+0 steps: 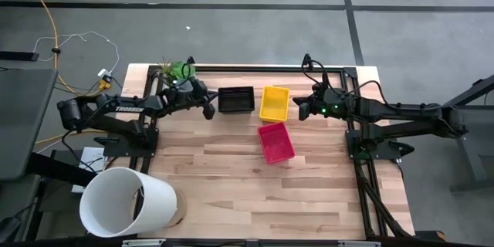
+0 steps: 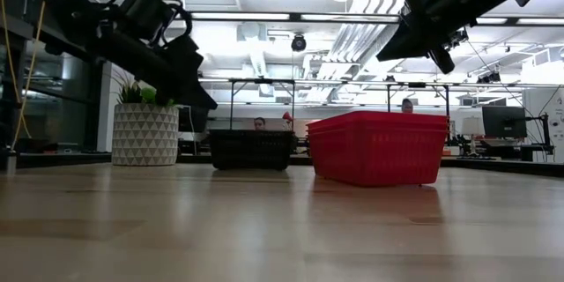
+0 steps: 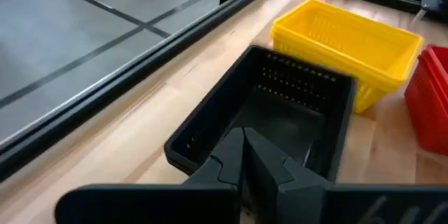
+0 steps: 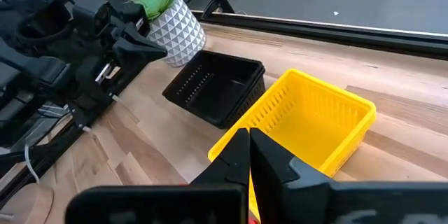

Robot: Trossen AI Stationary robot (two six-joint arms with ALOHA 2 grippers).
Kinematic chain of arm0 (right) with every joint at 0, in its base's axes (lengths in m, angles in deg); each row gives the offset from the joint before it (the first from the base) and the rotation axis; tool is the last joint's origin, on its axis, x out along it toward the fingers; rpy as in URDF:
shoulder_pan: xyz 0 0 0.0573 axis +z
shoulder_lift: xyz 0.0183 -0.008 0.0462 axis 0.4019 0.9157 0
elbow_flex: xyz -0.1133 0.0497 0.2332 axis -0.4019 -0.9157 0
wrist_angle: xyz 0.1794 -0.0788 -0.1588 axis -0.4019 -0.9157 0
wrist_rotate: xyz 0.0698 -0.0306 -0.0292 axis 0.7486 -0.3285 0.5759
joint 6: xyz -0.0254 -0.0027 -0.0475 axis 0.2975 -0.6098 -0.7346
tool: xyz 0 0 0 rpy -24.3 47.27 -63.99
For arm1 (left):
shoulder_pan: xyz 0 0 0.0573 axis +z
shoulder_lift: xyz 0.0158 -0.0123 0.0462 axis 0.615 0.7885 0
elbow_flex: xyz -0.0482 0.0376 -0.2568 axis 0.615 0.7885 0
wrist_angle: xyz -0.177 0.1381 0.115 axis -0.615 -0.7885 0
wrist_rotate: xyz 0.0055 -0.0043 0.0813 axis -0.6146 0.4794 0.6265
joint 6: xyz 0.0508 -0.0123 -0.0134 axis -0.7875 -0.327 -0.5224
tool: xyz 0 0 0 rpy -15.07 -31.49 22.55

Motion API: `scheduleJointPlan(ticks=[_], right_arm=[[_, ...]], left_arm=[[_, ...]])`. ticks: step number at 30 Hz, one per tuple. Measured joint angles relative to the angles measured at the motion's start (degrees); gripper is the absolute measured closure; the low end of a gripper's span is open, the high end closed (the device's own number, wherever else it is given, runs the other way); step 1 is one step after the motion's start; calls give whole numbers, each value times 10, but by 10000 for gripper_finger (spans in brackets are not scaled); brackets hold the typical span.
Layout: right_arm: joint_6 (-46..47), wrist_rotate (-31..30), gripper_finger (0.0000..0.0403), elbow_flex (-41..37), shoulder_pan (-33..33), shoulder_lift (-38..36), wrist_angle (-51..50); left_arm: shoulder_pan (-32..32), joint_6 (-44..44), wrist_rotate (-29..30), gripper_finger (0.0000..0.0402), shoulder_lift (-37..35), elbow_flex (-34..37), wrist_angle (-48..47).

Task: Stack baskets by color
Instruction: Stack the black bin on the black bin

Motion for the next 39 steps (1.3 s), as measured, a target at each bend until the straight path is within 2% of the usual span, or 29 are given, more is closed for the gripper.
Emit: scheduleJointPlan(ticks=[7, 10, 16, 19, 27, 33, 39], right_arm=[[11, -1, 403, 0, 0, 0, 5], [7, -1, 403, 0, 0, 0, 19], [-44, 1, 403, 0, -4, 0, 95], [-80, 22, 403, 0, -8, 0, 150], [-160, 117, 403, 0, -11, -12, 252], [-223, 180, 403, 0, -4, -43, 252], [-226, 187, 403, 0, 0, -60, 252]], left_arm=[[0, 12, -7, 402, 15, 1, 23], [0, 47, -46, 402, 3, -2, 56], [-10, 60, -119, 402, -52, -64, 61], [-23, 62, -139, 402, -79, -108, 58], [-107, 61, -136, 402, -154, -198, -1], [-192, 83, -98, 402, -189, -201, -51], [-240, 61, -60, 402, -190, -200, -65]])
